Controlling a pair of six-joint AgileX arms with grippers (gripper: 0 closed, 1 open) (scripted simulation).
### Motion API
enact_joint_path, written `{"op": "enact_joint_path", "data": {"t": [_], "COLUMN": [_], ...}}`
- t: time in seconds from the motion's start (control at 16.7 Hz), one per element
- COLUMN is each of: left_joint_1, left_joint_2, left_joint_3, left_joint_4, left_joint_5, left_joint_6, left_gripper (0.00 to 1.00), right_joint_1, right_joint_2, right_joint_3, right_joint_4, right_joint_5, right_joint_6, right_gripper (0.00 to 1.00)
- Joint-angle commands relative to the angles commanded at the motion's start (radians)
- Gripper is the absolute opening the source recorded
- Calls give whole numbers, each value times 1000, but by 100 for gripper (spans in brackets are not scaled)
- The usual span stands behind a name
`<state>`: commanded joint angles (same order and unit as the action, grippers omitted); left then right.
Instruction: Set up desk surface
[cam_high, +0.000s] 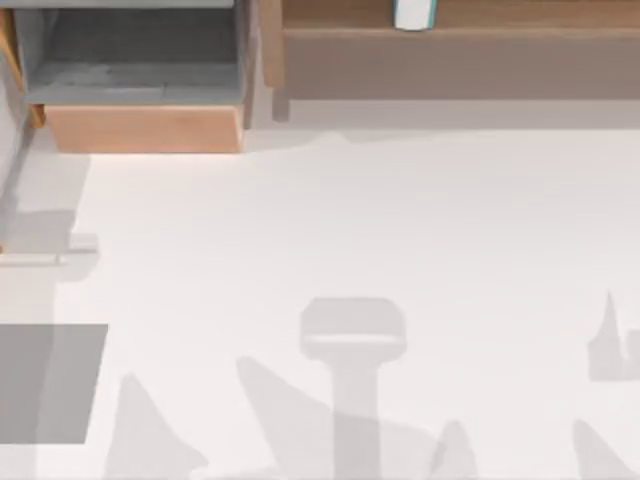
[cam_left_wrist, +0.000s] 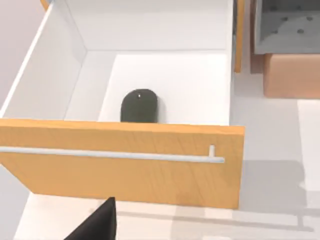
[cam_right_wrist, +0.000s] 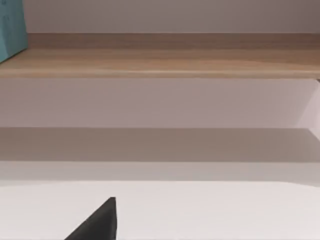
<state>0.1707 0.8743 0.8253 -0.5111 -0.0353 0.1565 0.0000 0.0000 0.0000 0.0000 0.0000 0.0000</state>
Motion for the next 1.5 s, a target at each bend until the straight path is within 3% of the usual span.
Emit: {"op": "enact_joint_path", "data": {"t": [0.6,0.96,1.2,1.5], "left_joint_1": [127,165,163,156], "left_joint_2": [1013,1503,1697,1744], "left_joint_3": [947,1423,1621,1674], "left_joint_4": [-511,-736,-821,-841], "left_joint_5": [25,48,62,67], "left_joint_6": [96,114,116,116], "left_gripper": [100,100,100,100], "right_joint_1": [0,0,0,0], "right_joint_2": [0,0,0,0], "right_joint_3": [0,0,0,0], "right_joint_4": [0,0,0,0], "right_joint_5": [0,0,0,0], "right_joint_6": [0,0,0,0], "right_gripper": [100,100,100,100]}}
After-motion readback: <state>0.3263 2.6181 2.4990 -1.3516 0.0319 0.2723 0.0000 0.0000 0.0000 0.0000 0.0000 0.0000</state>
